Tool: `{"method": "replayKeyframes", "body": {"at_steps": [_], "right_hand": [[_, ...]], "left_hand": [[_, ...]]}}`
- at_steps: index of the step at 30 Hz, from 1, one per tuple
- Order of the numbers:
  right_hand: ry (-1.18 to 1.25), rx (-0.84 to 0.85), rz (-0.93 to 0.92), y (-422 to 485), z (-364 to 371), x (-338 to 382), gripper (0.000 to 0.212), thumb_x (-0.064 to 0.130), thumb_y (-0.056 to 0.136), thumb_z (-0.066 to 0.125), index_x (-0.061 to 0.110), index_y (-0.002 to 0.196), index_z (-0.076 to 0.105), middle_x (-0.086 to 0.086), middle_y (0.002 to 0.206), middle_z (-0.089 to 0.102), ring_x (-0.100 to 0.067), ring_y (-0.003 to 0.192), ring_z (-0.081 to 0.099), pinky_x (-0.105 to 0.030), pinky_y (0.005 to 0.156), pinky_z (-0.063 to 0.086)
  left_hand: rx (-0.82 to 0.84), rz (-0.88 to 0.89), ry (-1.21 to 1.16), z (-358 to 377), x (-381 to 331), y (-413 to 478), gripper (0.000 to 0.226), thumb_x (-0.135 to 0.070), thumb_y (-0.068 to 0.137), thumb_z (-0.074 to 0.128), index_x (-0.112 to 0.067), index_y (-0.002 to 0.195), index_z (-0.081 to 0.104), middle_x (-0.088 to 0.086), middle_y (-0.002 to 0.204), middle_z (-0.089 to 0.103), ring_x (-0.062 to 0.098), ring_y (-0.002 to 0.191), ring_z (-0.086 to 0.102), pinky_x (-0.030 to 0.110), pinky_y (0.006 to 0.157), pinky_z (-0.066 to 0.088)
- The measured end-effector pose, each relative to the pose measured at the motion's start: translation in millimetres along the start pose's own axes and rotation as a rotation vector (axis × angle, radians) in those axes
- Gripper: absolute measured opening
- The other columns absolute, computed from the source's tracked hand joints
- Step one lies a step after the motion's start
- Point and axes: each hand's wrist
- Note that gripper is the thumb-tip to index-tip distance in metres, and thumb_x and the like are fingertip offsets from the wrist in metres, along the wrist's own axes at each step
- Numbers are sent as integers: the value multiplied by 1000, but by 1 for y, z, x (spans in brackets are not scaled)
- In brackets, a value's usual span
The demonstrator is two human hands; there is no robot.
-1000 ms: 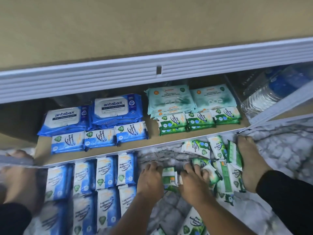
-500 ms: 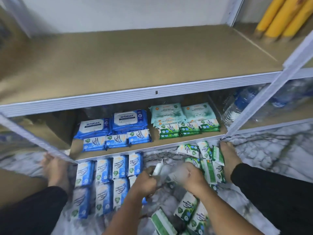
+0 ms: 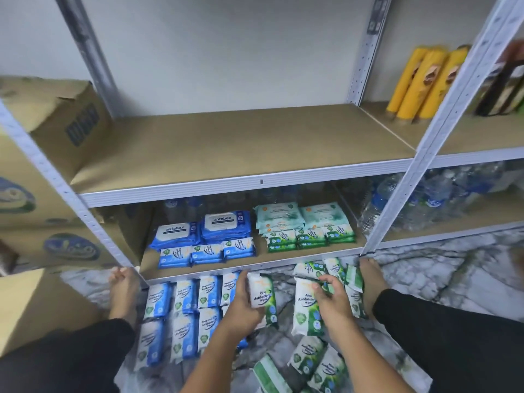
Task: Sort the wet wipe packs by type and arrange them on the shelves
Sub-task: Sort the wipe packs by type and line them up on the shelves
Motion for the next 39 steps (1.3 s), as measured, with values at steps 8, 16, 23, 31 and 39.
{"method": "replayKeyframes", "body": {"at_steps": [8,16,23,31,39], "right_hand": [[7,203,128,-4,-7,-2,53,-16,81,70,28,111,63,-13,103,70,-34,89,71,-49,77,60],[-3,157,31,10,-2,-4,61,-16,79,73,31,117,59,2,96,65,-9,84,65,-28,66,54],[9,120,55,39,0,-12,66,-10,77,79,33,125,65,-4,107,70,-19,90,72,-28,67,57],[-44,140,33,88,17,-20,67,-9,80,77,23,137,60,3,100,62,3,78,57,-13,57,46],[-211,101,34,167,62,-63,70,1,79,82,28,140,58,-10,124,63,-9,86,63,-25,72,53]], "left_hand": [[-46,13,26,11,-13,-19,77,9,85,72,-37,135,36,0,110,61,19,87,68,20,50,48],[-96,19,26,8,-3,-7,72,12,82,72,-40,127,47,10,108,66,21,80,70,21,50,48],[-105,-9,45,8,2,27,74,2,80,78,-39,130,43,2,115,68,18,100,69,32,64,59],[-157,-41,71,4,18,76,69,4,77,81,-28,129,49,0,106,62,7,89,65,15,52,50],[-232,-65,131,8,51,161,65,5,77,81,-32,120,49,-4,105,60,3,86,63,10,48,46]]}}
Point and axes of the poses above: each hand's wrist, its own y-axis towards the middle knuckle, its own z-axis out of the palm, x = y × z
